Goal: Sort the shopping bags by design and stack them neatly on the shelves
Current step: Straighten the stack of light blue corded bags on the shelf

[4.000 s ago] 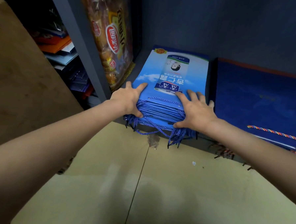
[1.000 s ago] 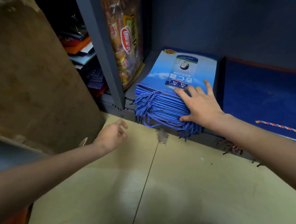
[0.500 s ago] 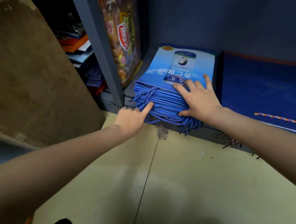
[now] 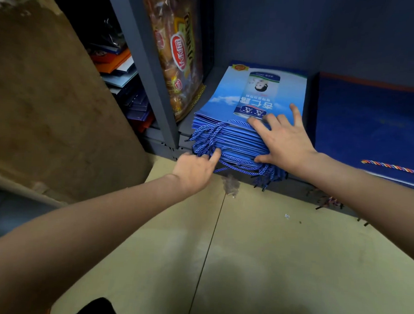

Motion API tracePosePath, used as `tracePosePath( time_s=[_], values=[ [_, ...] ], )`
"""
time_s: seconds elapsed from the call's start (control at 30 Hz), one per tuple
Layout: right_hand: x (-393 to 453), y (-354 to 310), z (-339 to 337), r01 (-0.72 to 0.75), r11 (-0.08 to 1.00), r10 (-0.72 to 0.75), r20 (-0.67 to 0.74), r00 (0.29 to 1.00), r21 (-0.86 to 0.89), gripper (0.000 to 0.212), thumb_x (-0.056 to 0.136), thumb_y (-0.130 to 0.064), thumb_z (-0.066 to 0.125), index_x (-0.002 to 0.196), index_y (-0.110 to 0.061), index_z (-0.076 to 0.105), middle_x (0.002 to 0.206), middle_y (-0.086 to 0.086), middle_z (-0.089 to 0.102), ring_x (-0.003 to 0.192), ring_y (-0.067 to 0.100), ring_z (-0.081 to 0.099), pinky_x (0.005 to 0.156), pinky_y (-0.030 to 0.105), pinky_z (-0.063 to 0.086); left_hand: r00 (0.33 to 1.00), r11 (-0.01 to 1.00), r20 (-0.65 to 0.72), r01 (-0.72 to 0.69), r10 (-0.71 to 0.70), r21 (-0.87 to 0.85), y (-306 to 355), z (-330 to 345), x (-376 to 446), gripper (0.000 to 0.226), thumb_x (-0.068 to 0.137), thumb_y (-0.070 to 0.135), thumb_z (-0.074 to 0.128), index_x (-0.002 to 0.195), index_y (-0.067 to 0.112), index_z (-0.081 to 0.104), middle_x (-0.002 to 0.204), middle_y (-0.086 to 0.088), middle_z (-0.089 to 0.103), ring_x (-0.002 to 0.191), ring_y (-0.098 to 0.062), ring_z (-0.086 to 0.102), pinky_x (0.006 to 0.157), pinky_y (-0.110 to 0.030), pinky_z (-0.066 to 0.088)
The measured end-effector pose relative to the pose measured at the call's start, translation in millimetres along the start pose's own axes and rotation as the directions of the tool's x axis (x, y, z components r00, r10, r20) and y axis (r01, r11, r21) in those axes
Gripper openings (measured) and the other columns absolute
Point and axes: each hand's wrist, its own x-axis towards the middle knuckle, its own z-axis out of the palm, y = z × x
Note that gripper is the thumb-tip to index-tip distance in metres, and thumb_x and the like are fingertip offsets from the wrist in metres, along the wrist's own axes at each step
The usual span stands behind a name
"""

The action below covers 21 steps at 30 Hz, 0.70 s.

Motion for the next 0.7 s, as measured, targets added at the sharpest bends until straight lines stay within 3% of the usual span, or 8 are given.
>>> tracePosePath(
  time_s=[0.13,0.2,0.27,0.3,0.37,0.47,0.6,0.7],
  values=[
    [0,0,-1,-0.003,1.0,0.003,-0.003,1.0,0.001,0.092,0.078,-0.059,0.063,0.147,-0.023,0.014,0.137,0.012,0.039,0.123,0.031,0.04,0.113,0.056,-0.003,0.984,0.923,0.124,0.167,-0.131,-0.348,12,-5,8,0.028,0.098,0.025,0.038,0.122,0.012,0.045,0.095,-0.007,0.063,0.083,-0.03,0.06,0.065,-0.032,0.039],
    [0,1,-1,-0.004,1.0,0.004,0.006,1.0,-0.011,0.092,0.078,-0.06,0.062,0.147,-0.023,0.013,0.136,0.012,0.039,0.123,0.031,0.04,0.113,0.056,-0.003,0.976,0.978,0.209,0.097,-0.058,-0.184,8,-4,4,0.026,0.098,0.026,0.038,0.109,0.012,0.056,0.105,-0.007,0.063,0.095,-0.029,0.061,0.071,-0.032,0.042],
    [0,1,1,-0.002,1.0,0.002,0.003,1.0,-0.005,0.092,0.077,-0.059,0.063,0.147,-0.023,0.014,0.136,0.012,0.039,0.123,0.031,0.04,0.113,0.056,-0.003,0.96,0.999,0.28,0.011,-0.002,-0.03,-4,6,-9,0.027,0.097,0.023,0.038,0.113,0.012,0.056,0.114,-0.007,0.061,0.104,-0.027,0.059,0.076,-0.03,0.042],
    [1,1,1,-0.003,1.0,0.003,-0.002,1.0,0.001,0.092,0.077,-0.059,0.063,0.147,-0.023,0.015,0.136,0.013,0.039,0.123,0.031,0.04,0.113,0.056,-0.002,0.968,0.999,0.252,-0.003,0.011,-0.034,-13,11,-17,0.028,0.096,0.025,0.037,0.115,0.013,0.055,0.116,-0.007,0.06,0.105,-0.027,0.058,0.079,-0.03,0.042],
    [0,1,3,-0.002,1.0,0.002,-0.003,1.0,0.014,0.09,0.077,-0.058,0.064,0.146,-0.023,0.016,0.137,0.013,0.038,0.123,0.032,0.04,0.113,0.056,-0.002,0.999,0.98,-0.038,-0.033,0.026,-0.196,-34,19,-28,0.032,0.092,0.032,0.038,0.11,0.012,0.055,0.108,-0.007,0.059,0.1,-0.027,0.057,0.08,-0.033,0.044],
    [0,2,6,0.001,0.999,-0.001,-0.009,1.0,0.033,0.089,0.078,-0.056,0.065,0.145,-0.023,0.018,0.136,0.013,0.038,0.123,0.032,0.039,0.113,0.055,-0.002,0.921,0.841,-0.347,-0.043,-0.176,-0.54,-47,10,-28,0.036,0.086,0.034,0.059,0.108,0.006,0.054,0.104,-0.008,0.052,0.096,-0.024,0.049,0.081,-0.032,0.039],
    [1,1,4,0.005,0.999,-0.005,0.002,1.0,0.036,0.088,0.078,-0.056,0.064,0.144,-0.022,0.018,0.135,0.012,0.039,0.122,0.032,0.04,0.113,0.056,-0.001,0.866,0.74,-0.361,0.015,-0.346,-0.673,-34,-19,5,0.054,0.081,0.037,0.069,0.12,0.006,0.047,0.12,-0.011,0.043,0.11,-0.024,0.04,0.093,-0.03,0.034],
    [2,1,2,0.012,1.0,-0.012,0.021,1.0,0.019,0.088,0.077,-0.058,0.064,0.144,-0.023,0.018,0.134,0.011,0.04,0.123,0.031,0.04,0.113,0.056,-0.002,0.831,0.757,-0.353,0.118,-0.429,-0.643,-27,-25,23,0.044,0.083,0.037,0.066,0.108,0.006,0.047,0.113,-0.011,0.041,0.105,-0.026,0.038,0.082,-0.027,0.033]
  ],
)
